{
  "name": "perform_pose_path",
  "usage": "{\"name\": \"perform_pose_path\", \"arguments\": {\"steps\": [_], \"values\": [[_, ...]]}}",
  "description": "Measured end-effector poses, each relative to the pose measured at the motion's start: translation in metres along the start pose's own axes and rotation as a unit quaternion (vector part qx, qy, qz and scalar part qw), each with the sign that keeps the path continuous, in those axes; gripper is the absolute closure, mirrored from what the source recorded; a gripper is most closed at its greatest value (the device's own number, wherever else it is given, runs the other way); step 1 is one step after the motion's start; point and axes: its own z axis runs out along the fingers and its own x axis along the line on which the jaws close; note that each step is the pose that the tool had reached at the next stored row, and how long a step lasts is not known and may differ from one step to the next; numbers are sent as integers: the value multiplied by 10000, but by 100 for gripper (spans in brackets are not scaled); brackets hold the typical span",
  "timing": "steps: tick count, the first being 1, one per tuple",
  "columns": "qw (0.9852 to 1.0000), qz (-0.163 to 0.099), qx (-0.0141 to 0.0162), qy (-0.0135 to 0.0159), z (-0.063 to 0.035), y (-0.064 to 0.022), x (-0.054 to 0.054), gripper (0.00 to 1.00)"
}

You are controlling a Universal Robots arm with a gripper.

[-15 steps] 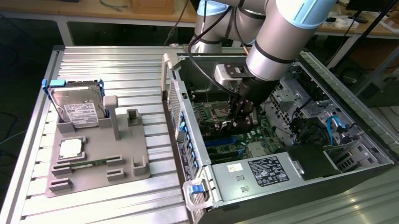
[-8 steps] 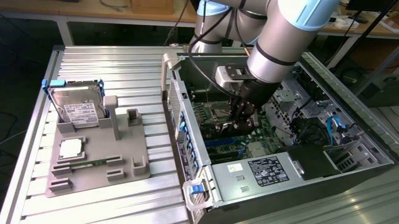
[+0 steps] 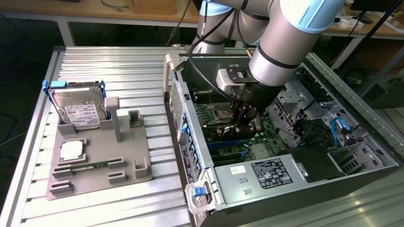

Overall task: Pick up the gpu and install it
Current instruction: 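Insert the gpu into the slot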

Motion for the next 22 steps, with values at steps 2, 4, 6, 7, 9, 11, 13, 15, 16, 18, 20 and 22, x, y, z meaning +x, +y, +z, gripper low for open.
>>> {"name": "perform_pose_path", "arguments": {"steps": [2,4,6,7,9,11,13,15,16,18,20,22], "values": [[10000,0,0,0,0,18,4,73],[10000,0,0,0,1,33,11,73],[10000,0,0,0,1,49,22,73],[10000,0,0,0,1,56,27,73],[10000,0,0,0,2,68,33,73],[10000,0,0,0,2,82,39,73],[10000,0,0,0,2,97,45,73],[10000,0,0,0,3,117,51,73],[10000,0,1,0,4,125,52,73],[10000,-1,1,-1,5,138,56,73],[10000,0,-13,-3,9,140,59,73],[10000,1,-42,-14,14,139,61,73]]}}
